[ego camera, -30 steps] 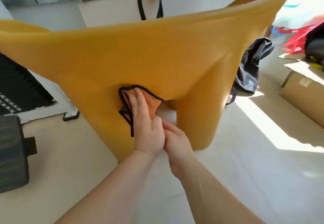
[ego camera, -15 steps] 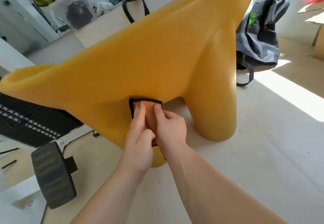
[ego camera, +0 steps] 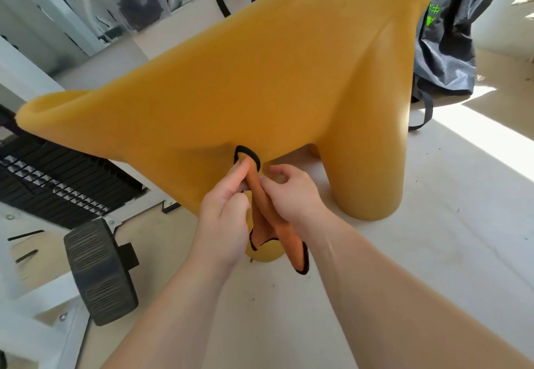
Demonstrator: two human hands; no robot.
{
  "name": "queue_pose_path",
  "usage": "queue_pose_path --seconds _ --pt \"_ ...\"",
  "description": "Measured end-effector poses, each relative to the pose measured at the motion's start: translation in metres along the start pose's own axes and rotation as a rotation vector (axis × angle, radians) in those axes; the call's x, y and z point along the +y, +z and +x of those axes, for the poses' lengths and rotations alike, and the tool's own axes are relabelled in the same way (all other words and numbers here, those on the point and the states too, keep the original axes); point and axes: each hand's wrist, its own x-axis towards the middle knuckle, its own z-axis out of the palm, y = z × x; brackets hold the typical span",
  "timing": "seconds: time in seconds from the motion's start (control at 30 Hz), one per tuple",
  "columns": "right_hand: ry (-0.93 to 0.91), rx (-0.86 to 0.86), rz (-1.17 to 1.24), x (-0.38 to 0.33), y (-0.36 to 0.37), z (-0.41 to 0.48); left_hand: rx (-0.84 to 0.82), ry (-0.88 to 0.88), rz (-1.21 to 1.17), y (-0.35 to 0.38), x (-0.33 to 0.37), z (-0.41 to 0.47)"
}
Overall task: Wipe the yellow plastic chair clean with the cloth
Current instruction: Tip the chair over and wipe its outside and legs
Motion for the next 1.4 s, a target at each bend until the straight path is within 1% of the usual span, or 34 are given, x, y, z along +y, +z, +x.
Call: queue_pose_path --seconds 0.07,0.13,0.17,0.2,0.23,0.3,0.4,0.5,0.53,0.6,0.67,0.73,0.77,0.83,0.9,0.97,1.07,1.17,1.23,1.27,1.33,1.4 --pt "0.032 -0.134 0.033 -0.003 -0.006 -0.001 0.022 0.014 -0.016 0.0 0.003 0.0" --pt "0.106 -0.303 0.044 -0.004 -0.014 -0.008 0.057 0.003 -0.059 0.0 0.006 -0.001" --pt "0.133 -0.359 0.051 -0.003 -0.019 -0.012 0.074 -0.004 -0.072 -0.001 0.007 0.0" --pt "0.138 -0.388 0.053 0.0 -0.025 -0.016 0.092 -0.006 -0.068 -0.002 0.006 0.001" --pt "0.123 -0.382 0.04 0.004 -0.031 -0.018 0.109 -0.008 -0.055 -0.002 0.003 0.003" --pt "0.044 -0.267 -0.051 0.011 -0.043 -0.021 0.134 -0.043 -0.045 -0.002 -0.003 0.008" --pt "-0.074 -0.024 -0.168 0.012 -0.058 -0.023 0.146 -0.088 -0.092 0.006 -0.013 0.018" --pt "-0.134 0.146 -0.177 0.006 -0.062 -0.017 0.14 -0.082 -0.14 0.016 -0.02 0.028" --pt "-0.126 0.173 -0.145 0.005 -0.061 -0.014 0.142 -0.078 -0.137 0.018 -0.022 0.03" --pt "-0.074 0.168 -0.022 0.005 -0.058 -0.011 0.119 -0.072 -0.093 0.019 -0.027 0.034" --pt "-0.026 0.121 0.122 0.011 -0.055 -0.015 0.038 -0.08 -0.014 0.017 -0.032 0.037" --pt "0.007 0.114 0.185 0.024 -0.05 -0.019 -0.048 -0.093 0.123 0.013 -0.035 0.036" --pt "0.035 0.158 0.232 0.029 -0.046 -0.018 -0.068 -0.081 0.231 0.011 -0.035 0.033" --pt "0.105 0.268 0.39 0.032 -0.032 -0.016 -0.081 0.012 0.506 0.002 -0.03 0.022" --pt "0.109 0.297 0.527 0.022 -0.013 -0.014 -0.061 0.166 0.747 -0.014 -0.019 0.01" --pt "0.036 0.288 0.583 0.007 0.011 -0.014 0.038 0.309 0.93 -0.035 -0.002 0.003" --pt "-0.08 0.332 0.577 -0.009 0.035 -0.016 0.285 0.531 1.12 -0.057 0.033 0.002" --pt "-0.201 0.399 0.508 -0.023 0.045 -0.017 0.495 0.747 1.212 -0.06 0.068 0.007" --pt "-0.274 0.463 0.437 -0.029 0.045 -0.018 0.577 0.862 1.24 -0.053 0.081 0.016" --pt "-0.314 0.497 0.417 -0.032 0.044 -0.018 0.586 0.875 1.236 -0.048 0.084 0.021" --pt "-0.386 0.546 0.389 -0.036 0.04 -0.015 0.551 0.823 1.192 -0.036 0.082 0.029" --pt "-0.392 0.569 0.395 -0.041 0.035 -0.008 0.519 0.785 1.126 -0.028 0.077 0.034"
